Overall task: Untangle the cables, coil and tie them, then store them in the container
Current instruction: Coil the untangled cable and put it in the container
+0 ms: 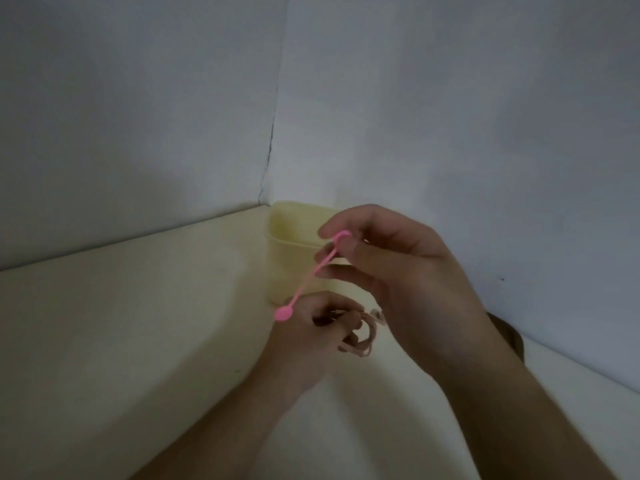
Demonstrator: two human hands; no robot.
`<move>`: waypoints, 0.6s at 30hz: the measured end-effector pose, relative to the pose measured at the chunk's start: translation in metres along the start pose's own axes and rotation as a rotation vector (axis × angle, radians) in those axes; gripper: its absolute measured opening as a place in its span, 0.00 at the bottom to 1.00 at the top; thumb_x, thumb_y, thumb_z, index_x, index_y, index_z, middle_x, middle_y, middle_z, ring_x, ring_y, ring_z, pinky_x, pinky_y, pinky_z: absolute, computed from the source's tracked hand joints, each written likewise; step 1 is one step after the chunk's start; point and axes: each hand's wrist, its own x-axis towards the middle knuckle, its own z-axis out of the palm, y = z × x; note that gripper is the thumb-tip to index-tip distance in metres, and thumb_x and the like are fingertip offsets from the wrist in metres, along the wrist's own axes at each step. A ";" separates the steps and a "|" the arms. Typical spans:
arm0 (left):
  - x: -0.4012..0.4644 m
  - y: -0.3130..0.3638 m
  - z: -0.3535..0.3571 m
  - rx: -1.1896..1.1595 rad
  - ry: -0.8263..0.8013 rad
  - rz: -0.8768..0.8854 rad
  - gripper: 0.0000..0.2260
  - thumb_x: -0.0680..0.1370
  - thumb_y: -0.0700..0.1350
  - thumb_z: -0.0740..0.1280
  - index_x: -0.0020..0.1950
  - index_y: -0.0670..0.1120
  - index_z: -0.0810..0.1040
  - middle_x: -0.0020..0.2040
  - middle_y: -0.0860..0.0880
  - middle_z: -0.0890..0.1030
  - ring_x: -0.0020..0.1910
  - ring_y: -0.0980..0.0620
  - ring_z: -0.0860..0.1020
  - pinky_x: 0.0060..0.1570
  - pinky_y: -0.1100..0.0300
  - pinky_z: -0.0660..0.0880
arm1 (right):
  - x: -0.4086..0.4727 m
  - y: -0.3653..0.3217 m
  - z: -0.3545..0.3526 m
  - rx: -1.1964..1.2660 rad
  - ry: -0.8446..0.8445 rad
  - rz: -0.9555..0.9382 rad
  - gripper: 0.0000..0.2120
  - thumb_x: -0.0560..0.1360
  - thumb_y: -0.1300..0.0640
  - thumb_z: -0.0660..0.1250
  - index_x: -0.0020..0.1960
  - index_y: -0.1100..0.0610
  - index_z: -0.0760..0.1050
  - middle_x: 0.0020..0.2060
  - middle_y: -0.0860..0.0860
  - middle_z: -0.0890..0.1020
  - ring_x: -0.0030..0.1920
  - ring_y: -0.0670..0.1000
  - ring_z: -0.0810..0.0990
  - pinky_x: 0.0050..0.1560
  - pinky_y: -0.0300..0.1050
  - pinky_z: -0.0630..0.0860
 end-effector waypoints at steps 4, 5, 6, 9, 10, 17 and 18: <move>0.001 0.000 0.004 0.008 0.024 0.049 0.07 0.77 0.32 0.74 0.46 0.43 0.88 0.37 0.44 0.87 0.34 0.53 0.83 0.35 0.62 0.78 | -0.013 0.002 -0.033 0.269 0.110 0.169 0.09 0.83 0.68 0.63 0.54 0.64 0.82 0.41 0.61 0.76 0.42 0.56 0.82 0.43 0.52 0.81; 0.001 0.001 0.003 -0.007 0.024 0.050 0.06 0.77 0.32 0.74 0.46 0.42 0.88 0.36 0.44 0.86 0.33 0.53 0.82 0.35 0.63 0.77 | -0.016 0.005 -0.038 0.245 0.142 0.227 0.08 0.82 0.68 0.64 0.55 0.64 0.81 0.39 0.60 0.76 0.36 0.54 0.80 0.35 0.48 0.77; 0.001 0.003 0.004 -0.020 0.027 0.036 0.06 0.77 0.31 0.73 0.46 0.41 0.88 0.36 0.42 0.86 0.32 0.53 0.81 0.34 0.63 0.77 | -0.021 0.009 -0.043 0.194 0.166 0.283 0.06 0.83 0.67 0.65 0.55 0.63 0.80 0.36 0.59 0.76 0.31 0.52 0.76 0.29 0.44 0.72; 0.000 0.004 0.005 -0.041 0.032 0.043 0.06 0.77 0.30 0.72 0.47 0.38 0.87 0.38 0.39 0.86 0.33 0.53 0.81 0.35 0.64 0.77 | -0.029 0.021 -0.051 -0.094 0.183 0.358 0.03 0.80 0.63 0.73 0.52 0.60 0.80 0.32 0.54 0.77 0.26 0.49 0.70 0.24 0.41 0.66; -0.001 0.006 0.005 -0.036 0.030 0.049 0.05 0.77 0.31 0.72 0.47 0.39 0.87 0.37 0.41 0.86 0.33 0.53 0.82 0.35 0.64 0.77 | -0.030 0.025 -0.052 -0.259 0.179 0.342 0.04 0.78 0.61 0.77 0.49 0.58 0.82 0.32 0.51 0.80 0.27 0.48 0.73 0.28 0.41 0.69; -0.005 0.011 0.008 -0.026 0.023 0.068 0.07 0.79 0.31 0.71 0.48 0.40 0.87 0.39 0.43 0.87 0.33 0.48 0.86 0.35 0.63 0.79 | -0.030 0.046 -0.041 -0.829 0.130 0.199 0.08 0.73 0.57 0.81 0.39 0.48 0.85 0.34 0.40 0.83 0.37 0.37 0.80 0.38 0.30 0.73; -0.005 0.011 0.009 -0.002 0.027 0.074 0.08 0.79 0.31 0.70 0.47 0.41 0.87 0.38 0.44 0.88 0.32 0.50 0.85 0.34 0.63 0.78 | -0.030 0.048 -0.039 -0.869 0.119 0.180 0.08 0.72 0.57 0.81 0.40 0.48 0.84 0.33 0.41 0.82 0.39 0.37 0.79 0.38 0.31 0.73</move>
